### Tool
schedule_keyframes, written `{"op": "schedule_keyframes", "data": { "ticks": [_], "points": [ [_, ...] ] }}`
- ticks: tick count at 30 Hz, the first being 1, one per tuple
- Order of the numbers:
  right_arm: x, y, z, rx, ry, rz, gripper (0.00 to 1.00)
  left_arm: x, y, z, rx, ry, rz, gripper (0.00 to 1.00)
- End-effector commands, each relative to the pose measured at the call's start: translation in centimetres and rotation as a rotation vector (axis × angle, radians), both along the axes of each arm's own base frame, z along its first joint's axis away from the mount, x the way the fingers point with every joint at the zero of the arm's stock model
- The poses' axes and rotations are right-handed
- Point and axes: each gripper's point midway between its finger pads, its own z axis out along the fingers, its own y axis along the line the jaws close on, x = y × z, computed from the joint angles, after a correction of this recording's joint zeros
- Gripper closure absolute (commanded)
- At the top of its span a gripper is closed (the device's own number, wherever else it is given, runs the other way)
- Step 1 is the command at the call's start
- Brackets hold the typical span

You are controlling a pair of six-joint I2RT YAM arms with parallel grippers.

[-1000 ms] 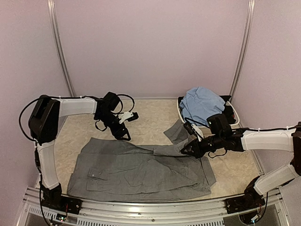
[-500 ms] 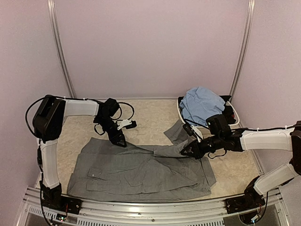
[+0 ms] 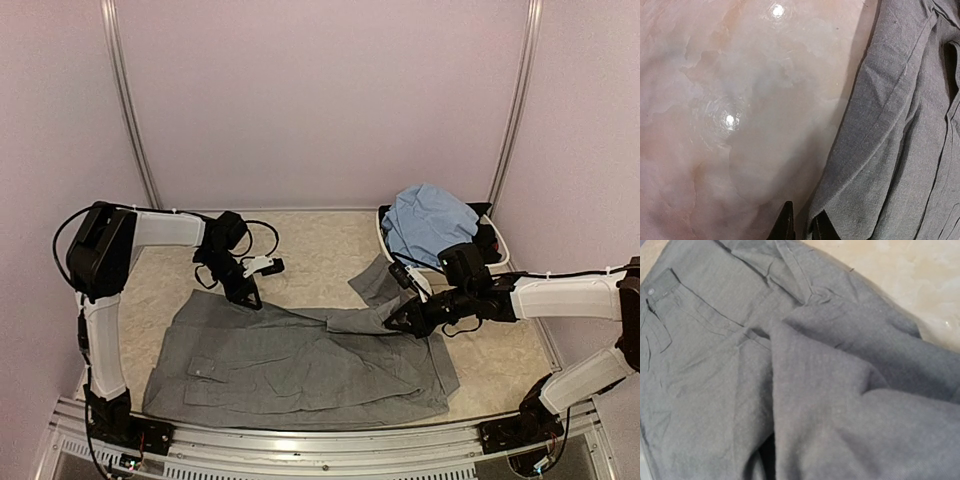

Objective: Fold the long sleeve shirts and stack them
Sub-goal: Pick up the 1/3-folded shirt from the center of the board.

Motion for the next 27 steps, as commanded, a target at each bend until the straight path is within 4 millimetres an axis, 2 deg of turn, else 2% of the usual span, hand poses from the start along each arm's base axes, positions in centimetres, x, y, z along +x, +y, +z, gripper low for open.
{"op": "schedule_keyframes", "data": {
  "ticks": [1,8,9,11,18,21,27],
  "points": [
    [0.4,-0.4,0.1,-0.007,-0.008,-0.017,1.0,0.4,-0.2,1.6,-0.001,-0.017,0.013,0.91],
    [0.8,-0.6,0.5,-0.019,-0.016,-0.036,1.0,1.4,0.3,3.7,-0.02,-0.073,0.048,0.91],
    [0.9,-0.6,0.6,-0.02,-0.02,-0.038,1.0,1.4,0.3,3.8,-0.023,-0.077,0.047,0.91],
    [1.0,-0.6,0.7,-0.026,-0.024,-0.04,1.0,1.5,0.2,3.9,-0.026,-0.081,0.048,0.99],
    [1.4,-1.0,1.5,-0.028,-0.035,-0.072,1.0,2.3,-0.1,5.7,0.028,-0.129,0.137,1.0],
    [1.5,-1.3,1.9,-0.032,-0.045,-0.09,1.0,1.8,0.4,5.9,0.107,-0.176,0.197,1.0],
    [1.7,-1.7,1.8,-0.062,-0.045,-0.109,1.0,-1.0,0.6,5.6,0.221,-0.251,0.304,1.0]
  ]
}}
